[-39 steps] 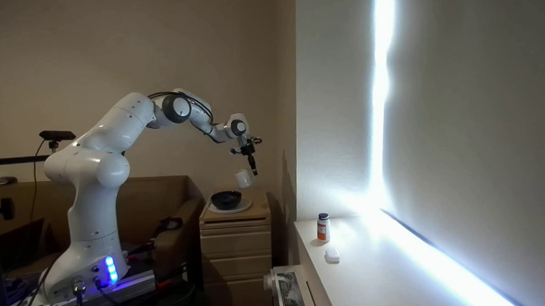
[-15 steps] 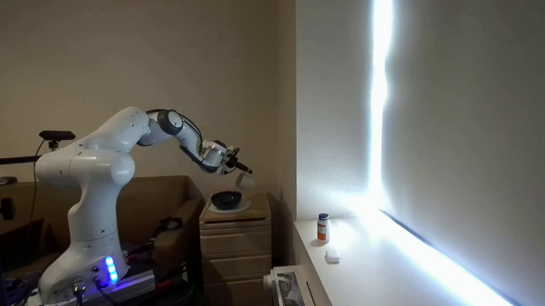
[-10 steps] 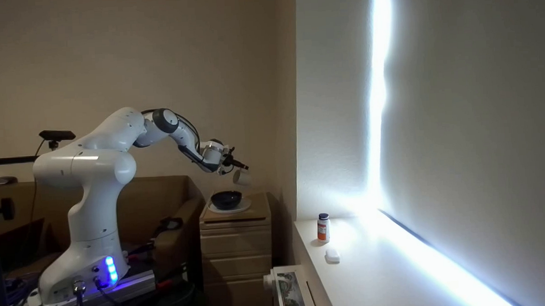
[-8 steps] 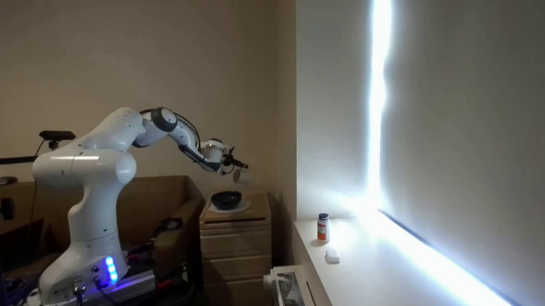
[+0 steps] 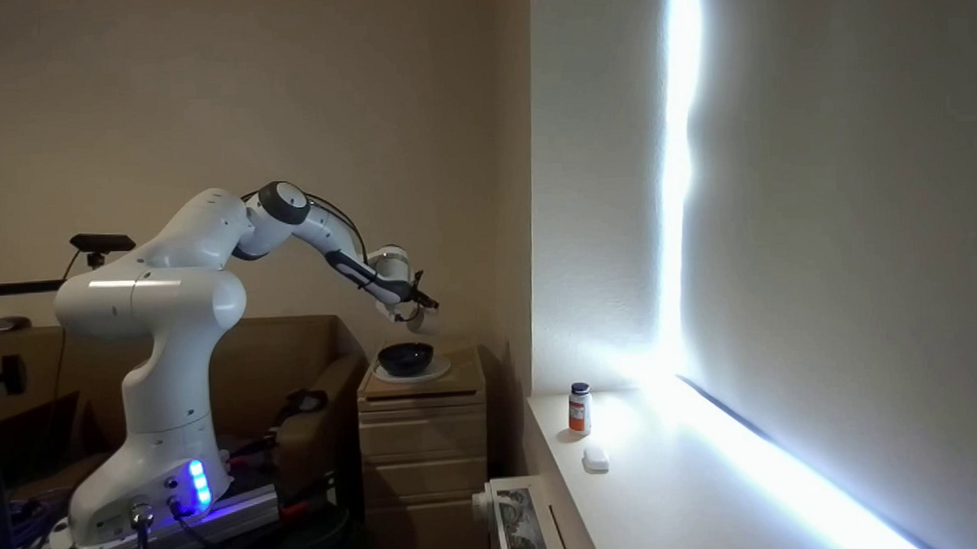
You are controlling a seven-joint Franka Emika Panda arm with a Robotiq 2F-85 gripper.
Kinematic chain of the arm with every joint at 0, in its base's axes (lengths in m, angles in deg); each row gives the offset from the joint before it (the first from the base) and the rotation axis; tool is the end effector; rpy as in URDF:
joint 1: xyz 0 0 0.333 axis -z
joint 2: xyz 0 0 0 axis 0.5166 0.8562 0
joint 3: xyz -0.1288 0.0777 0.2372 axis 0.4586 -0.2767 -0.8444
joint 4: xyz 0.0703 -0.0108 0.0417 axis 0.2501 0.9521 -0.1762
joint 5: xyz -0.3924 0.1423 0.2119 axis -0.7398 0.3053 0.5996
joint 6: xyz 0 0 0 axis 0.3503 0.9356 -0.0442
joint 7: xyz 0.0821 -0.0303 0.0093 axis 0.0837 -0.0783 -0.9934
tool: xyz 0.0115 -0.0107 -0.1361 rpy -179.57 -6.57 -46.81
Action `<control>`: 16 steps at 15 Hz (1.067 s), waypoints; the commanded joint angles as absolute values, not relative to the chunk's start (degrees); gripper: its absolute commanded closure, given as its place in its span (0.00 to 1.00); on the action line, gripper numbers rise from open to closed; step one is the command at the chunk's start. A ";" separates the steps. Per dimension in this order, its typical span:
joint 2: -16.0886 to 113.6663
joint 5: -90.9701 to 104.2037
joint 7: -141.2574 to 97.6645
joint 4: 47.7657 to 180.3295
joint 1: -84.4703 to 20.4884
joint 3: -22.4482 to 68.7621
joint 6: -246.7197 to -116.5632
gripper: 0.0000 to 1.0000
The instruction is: Move the airpod case from the bowl to the windowsill then put the lemon in the bowl
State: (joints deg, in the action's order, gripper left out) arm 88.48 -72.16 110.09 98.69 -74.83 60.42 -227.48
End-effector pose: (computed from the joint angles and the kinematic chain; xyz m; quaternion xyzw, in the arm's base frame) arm 0.7697 0.2412 0.1658 -0.8502 0.1452 -0.5027 0.0582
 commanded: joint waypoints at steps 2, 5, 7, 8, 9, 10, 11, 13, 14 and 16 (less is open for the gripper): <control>83.81 -79.72 119.86 104.70 -80.14 66.36 -234.10 0.95; 86.12 -78.71 120.10 102.57 -79.50 66.10 -233.61 0.82; 85.33 -79.08 120.72 103.30 -80.18 66.67 -233.70 0.82; 85.22 -79.08 120.72 103.46 -80.21 66.68 -233.71 0.82; 85.23 -79.08 120.72 103.56 -80.21 66.68 -233.71 0.82; 85.23 -79.08 120.72 103.67 -80.22 66.68 -233.71 0.82; 85.22 -79.08 120.72 103.76 -80.23 66.68 -233.71 0.95; 87.90 -79.21 121.43 102.02 -80.04 67.43 -230.87 0.95; 89.04 -79.62 121.96 101.26 -80.22 67.71 -229.73 0.95; 92.03 -82.09 123.87 99.10 -81.87 69.40 -225.27 0.95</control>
State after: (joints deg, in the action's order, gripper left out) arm 88.16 -79.09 120.72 103.07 -80.24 66.80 -229.93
